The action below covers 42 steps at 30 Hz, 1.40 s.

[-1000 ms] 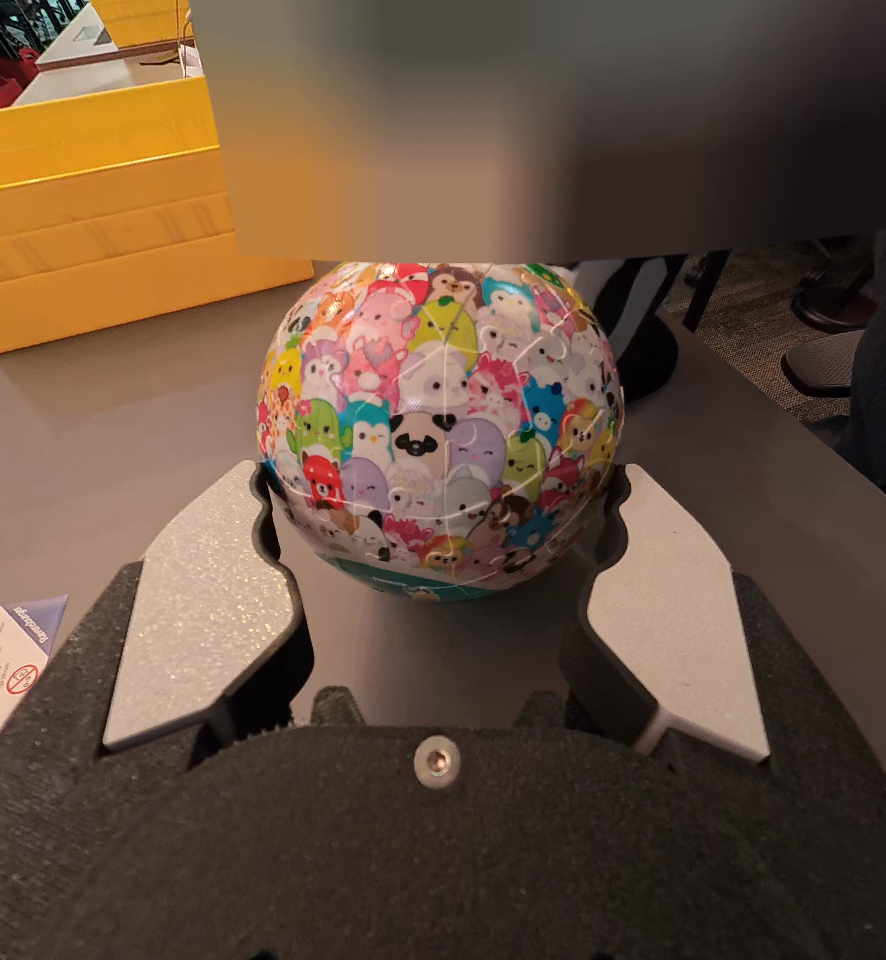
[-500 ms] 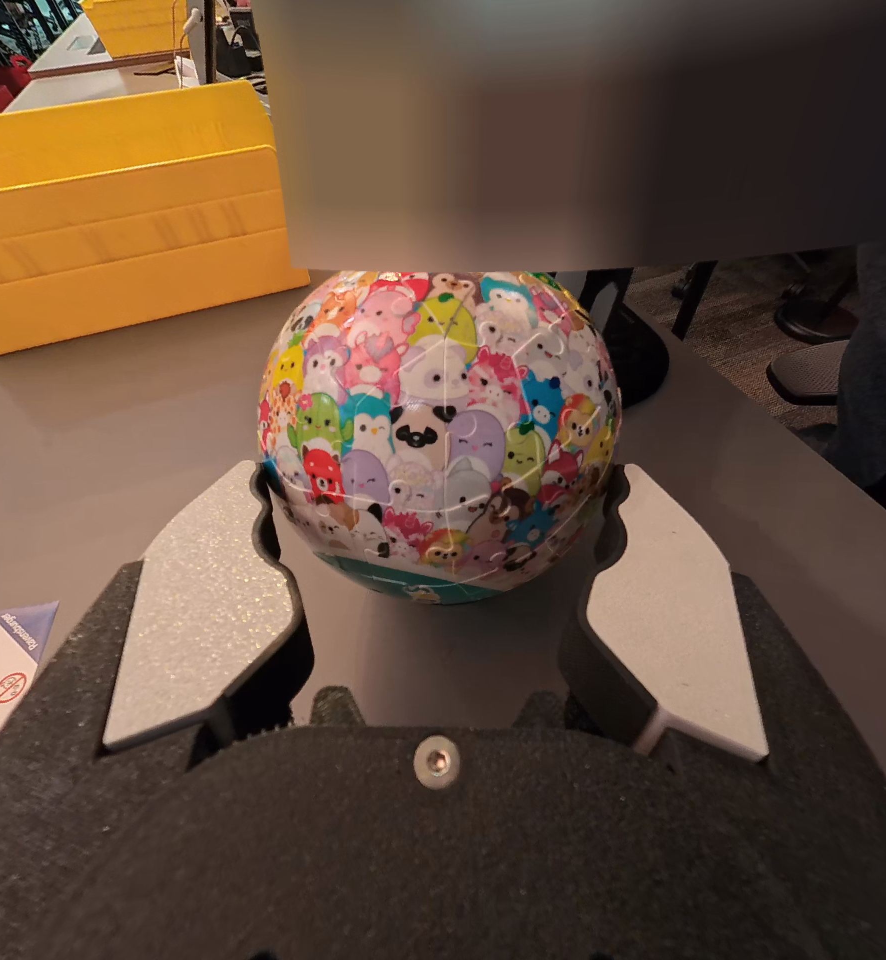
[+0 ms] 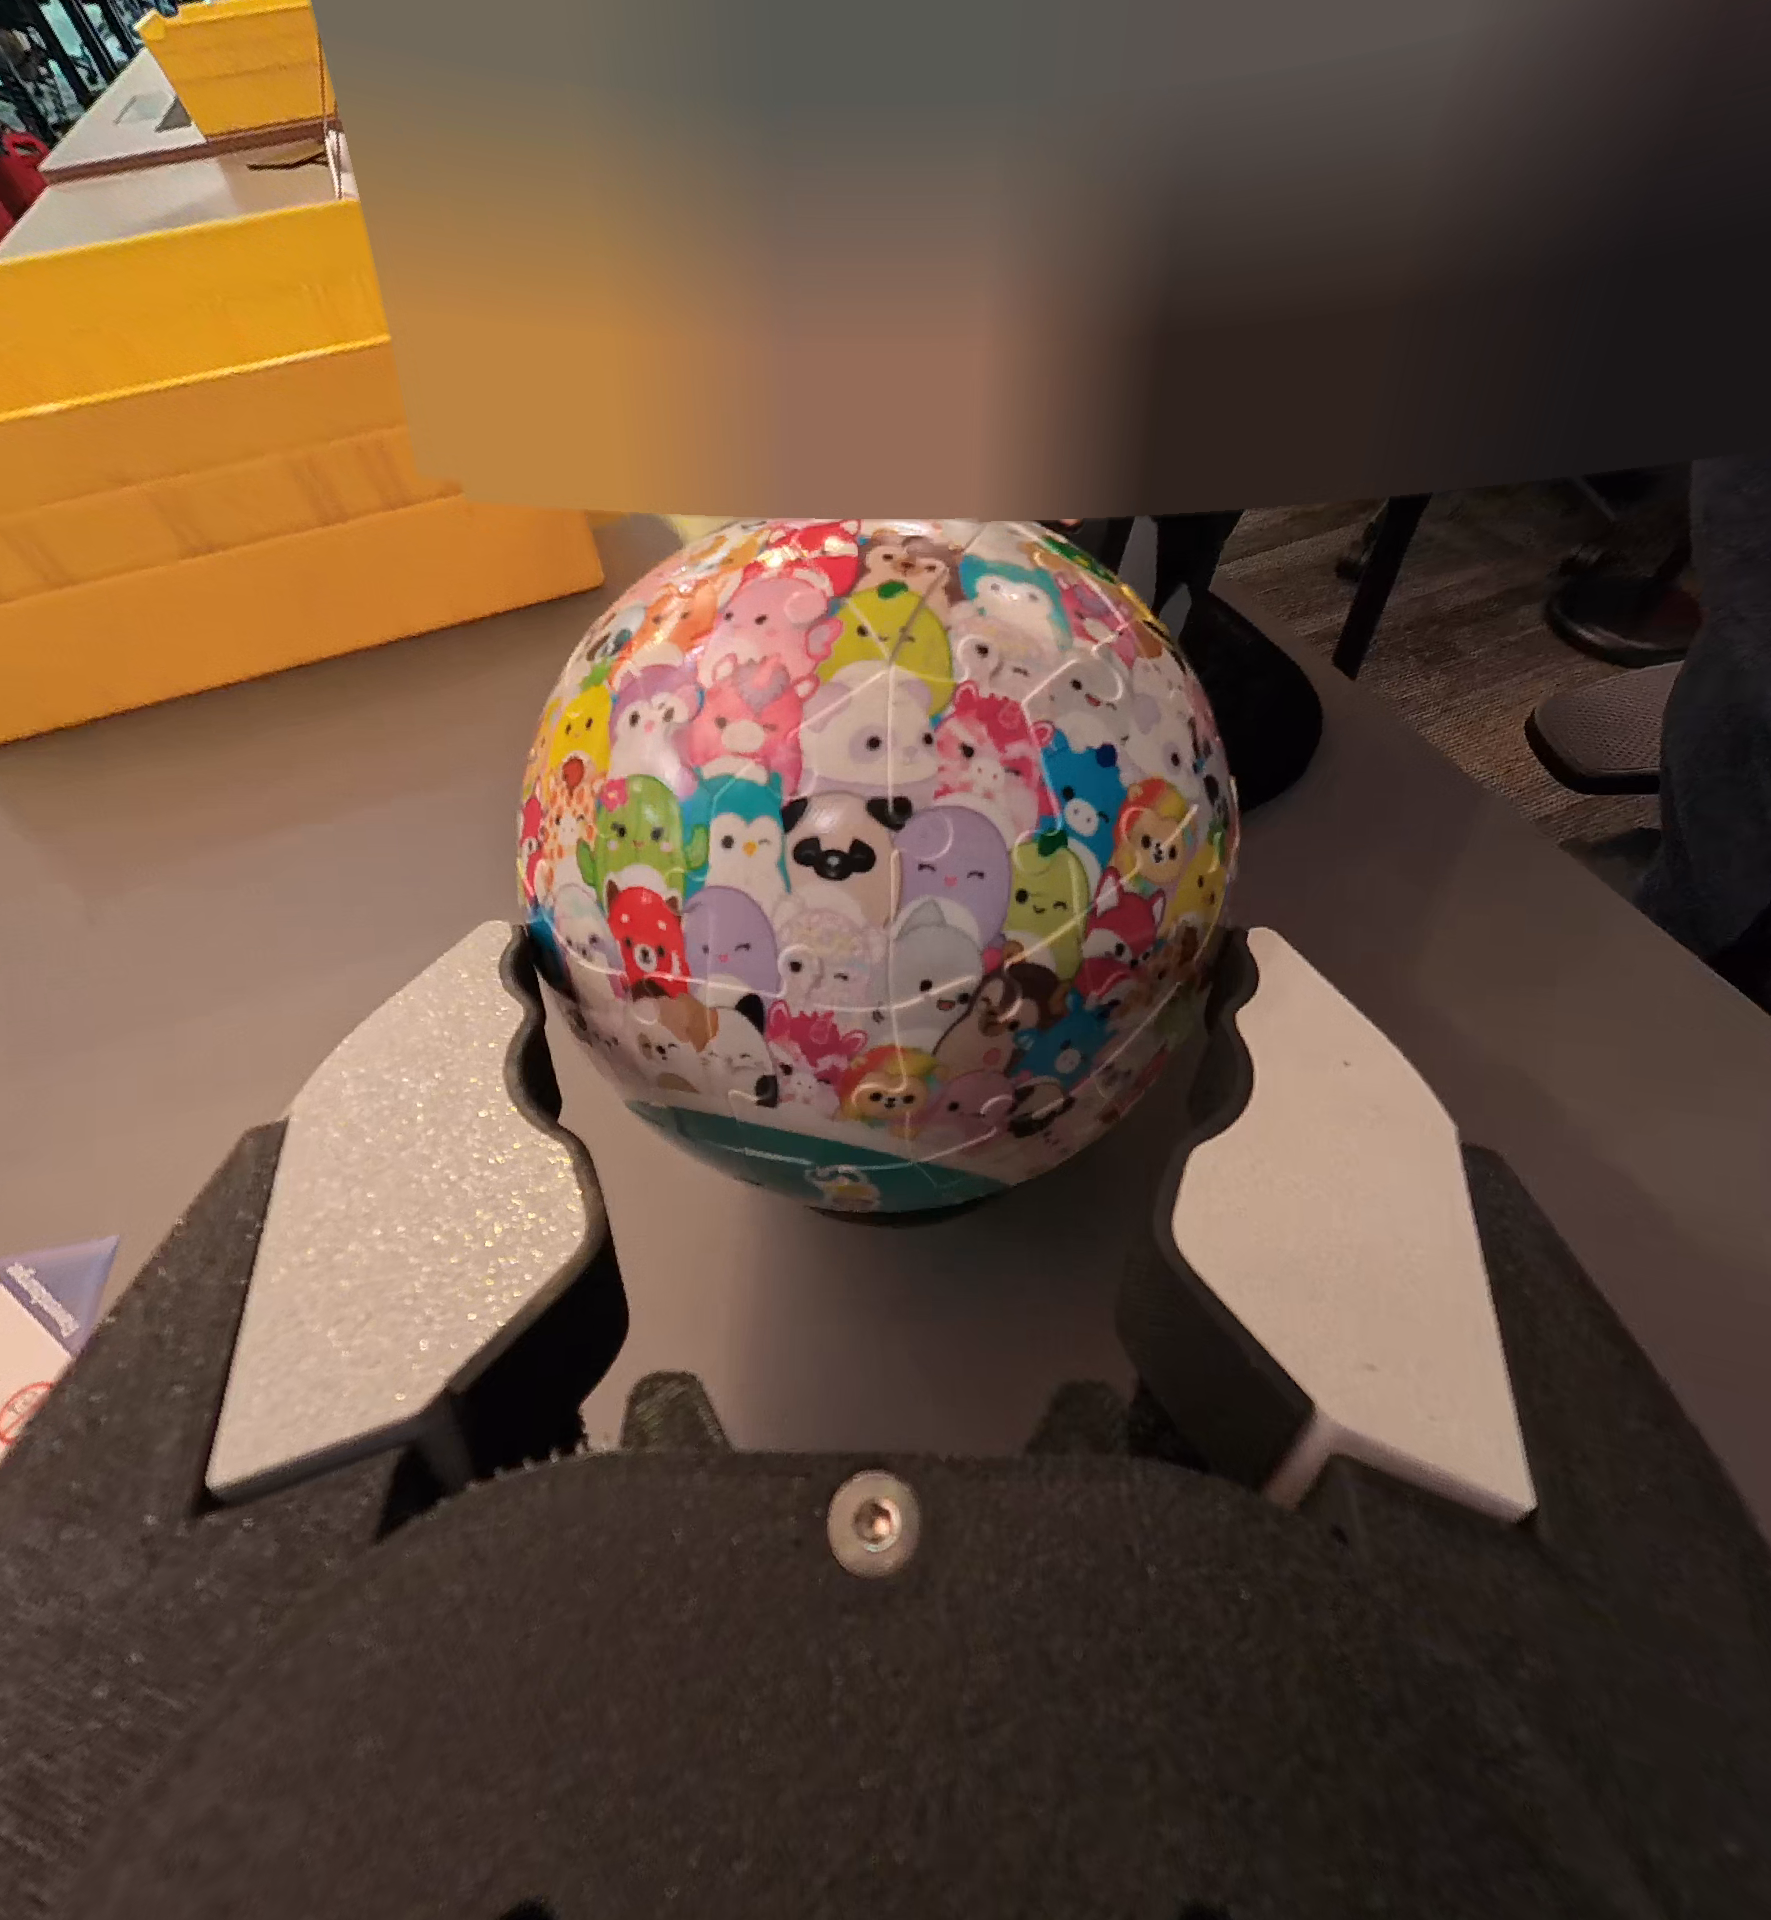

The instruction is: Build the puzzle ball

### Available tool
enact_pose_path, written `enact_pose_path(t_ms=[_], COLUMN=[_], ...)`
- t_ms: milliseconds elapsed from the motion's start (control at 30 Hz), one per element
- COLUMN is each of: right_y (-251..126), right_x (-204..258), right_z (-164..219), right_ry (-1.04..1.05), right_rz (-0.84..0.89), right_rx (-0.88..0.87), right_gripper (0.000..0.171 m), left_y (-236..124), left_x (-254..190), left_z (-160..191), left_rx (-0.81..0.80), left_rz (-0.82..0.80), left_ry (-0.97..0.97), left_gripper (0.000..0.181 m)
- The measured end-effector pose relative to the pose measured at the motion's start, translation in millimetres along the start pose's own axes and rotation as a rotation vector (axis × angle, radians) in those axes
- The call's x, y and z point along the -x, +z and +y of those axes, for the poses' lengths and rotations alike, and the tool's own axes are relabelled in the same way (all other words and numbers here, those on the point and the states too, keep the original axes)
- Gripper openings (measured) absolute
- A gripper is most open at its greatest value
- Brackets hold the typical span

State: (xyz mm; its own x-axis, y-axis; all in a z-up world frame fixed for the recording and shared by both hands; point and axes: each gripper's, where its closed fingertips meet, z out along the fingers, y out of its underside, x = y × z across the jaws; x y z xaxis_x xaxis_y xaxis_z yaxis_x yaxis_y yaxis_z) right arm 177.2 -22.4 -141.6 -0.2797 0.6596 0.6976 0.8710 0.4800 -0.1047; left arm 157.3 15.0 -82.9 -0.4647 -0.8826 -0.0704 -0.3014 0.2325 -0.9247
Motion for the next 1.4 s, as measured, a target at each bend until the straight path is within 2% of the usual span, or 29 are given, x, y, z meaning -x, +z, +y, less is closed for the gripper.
enact_pose_path(t_ms=[200, 233, 267, 333, 533, 633, 867, 1300, 1333, 1400], right_y=[0, -1, -1, -3, 0, 4, 3, 5, 3, -1], right_x=[-1, -2, -4, -7, -5, -5, -7, -7, -9, -12], right_z=[-2, -2, -1, -2, -17, -16, -24, -23, -23, -20], right_ry=[0.003, 0.009, 0.024, 0.060, 0.107, 0.109, 0.205, 0.277, 0.269, 0.259], right_rz=[0.027, 0.052, 0.071, 0.104, 0.120, 0.108, 0.047, 0.043, 0.072, 0.132], right_rx=[0.001, 0.003, 0.014, 0.020, 0.011, 0.016, -0.125, -0.160, -0.173, -0.163], right_gripper=[0.007, 0.012, 0.027, 0.033, 0.013, 0.010, 0.009, 0.006, 0.008, 0.022], left_y=[-1, -1, -1, -1, -1, -2, -2, -3, -3, -4], left_x=[0, 0, 0, 1, 1, 1, 3, 4, 4, 5], left_z=[1, 1, 2, 2, 2, 3, 4, 4, 4, 5], left_rx=[0.002, 0.002, 0.001, 0.001, 0.000, -0.003, -0.029, -0.033, -0.030, -0.030], left_rz=[0.005, 0.005, 0.005, 0.003, -0.001, 0.001, 0.011, 0.008, 0.009, 0.004], left_ry=[-0.005, -0.007, -0.007, -0.009, -0.008, -0.008, -0.030, -0.028, -0.033, -0.032], left_gripper=[0.120, 0.120, 0.120, 0.120, 0.120, 0.120, 0.120, 0.120, 0.120, 0.119])
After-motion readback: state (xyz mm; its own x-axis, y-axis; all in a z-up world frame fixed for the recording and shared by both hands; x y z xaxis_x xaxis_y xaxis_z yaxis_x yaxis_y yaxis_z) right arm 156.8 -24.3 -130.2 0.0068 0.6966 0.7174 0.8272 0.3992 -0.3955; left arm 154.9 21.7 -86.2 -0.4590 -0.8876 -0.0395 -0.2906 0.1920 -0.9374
